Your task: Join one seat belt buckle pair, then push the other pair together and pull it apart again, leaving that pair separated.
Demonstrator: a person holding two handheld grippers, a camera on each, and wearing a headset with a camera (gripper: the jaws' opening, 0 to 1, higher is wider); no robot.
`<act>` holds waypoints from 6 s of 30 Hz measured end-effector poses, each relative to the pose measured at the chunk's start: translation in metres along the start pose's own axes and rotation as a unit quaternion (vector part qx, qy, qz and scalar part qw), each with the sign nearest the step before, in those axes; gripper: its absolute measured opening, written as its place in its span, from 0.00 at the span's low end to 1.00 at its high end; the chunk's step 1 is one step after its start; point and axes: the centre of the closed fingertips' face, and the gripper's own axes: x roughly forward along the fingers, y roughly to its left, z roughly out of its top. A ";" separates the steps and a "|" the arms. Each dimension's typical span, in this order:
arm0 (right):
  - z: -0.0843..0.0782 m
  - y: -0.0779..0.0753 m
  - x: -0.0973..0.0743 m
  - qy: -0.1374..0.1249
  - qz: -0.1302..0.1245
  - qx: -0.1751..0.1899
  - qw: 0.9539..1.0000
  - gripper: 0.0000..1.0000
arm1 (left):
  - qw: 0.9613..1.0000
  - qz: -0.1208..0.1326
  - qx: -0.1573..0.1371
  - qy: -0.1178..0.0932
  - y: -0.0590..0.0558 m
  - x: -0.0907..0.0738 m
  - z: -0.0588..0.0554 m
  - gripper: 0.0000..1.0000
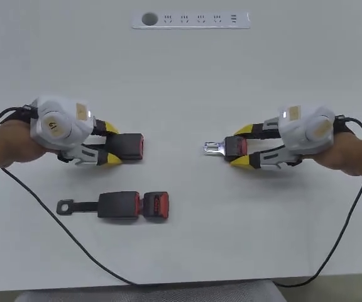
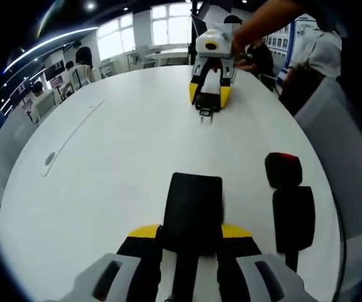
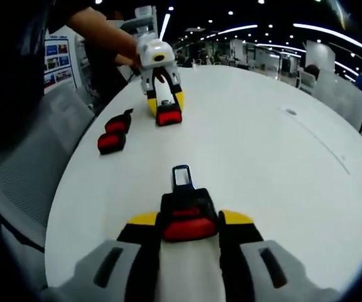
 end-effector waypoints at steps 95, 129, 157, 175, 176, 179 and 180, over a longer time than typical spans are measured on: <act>0.086 0.020 0.105 -0.035 0.043 -0.034 0.998 0.36 | 0.998 -0.016 0.015 0.054 -0.001 0.004 0.001 0.33; 0.095 0.022 0.120 -0.006 0.023 -0.025 0.999 0.36 | 0.997 -0.023 0.029 0.066 -0.003 0.004 0.002 0.33; 0.091 0.020 0.116 0.005 0.028 -0.040 0.999 0.36 | 0.998 -0.023 0.028 0.058 -0.003 0.003 0.001 0.34; 0.079 0.018 0.102 0.009 0.026 -0.045 0.999 0.36 | 0.998 -0.020 0.020 0.049 -0.002 0.002 0.000 0.34; 0.078 0.018 0.100 0.008 0.025 -0.044 0.999 0.36 | 0.998 -0.020 0.019 0.049 -0.002 0.002 0.000 0.34; 0.074 0.017 0.096 0.008 0.024 -0.042 0.999 0.36 | 0.998 -0.019 0.019 0.049 -0.003 0.002 0.000 0.34; 0.072 0.017 0.094 0.008 0.023 -0.041 0.999 0.36 | 0.998 -0.019 0.018 0.049 -0.003 0.002 0.000 0.34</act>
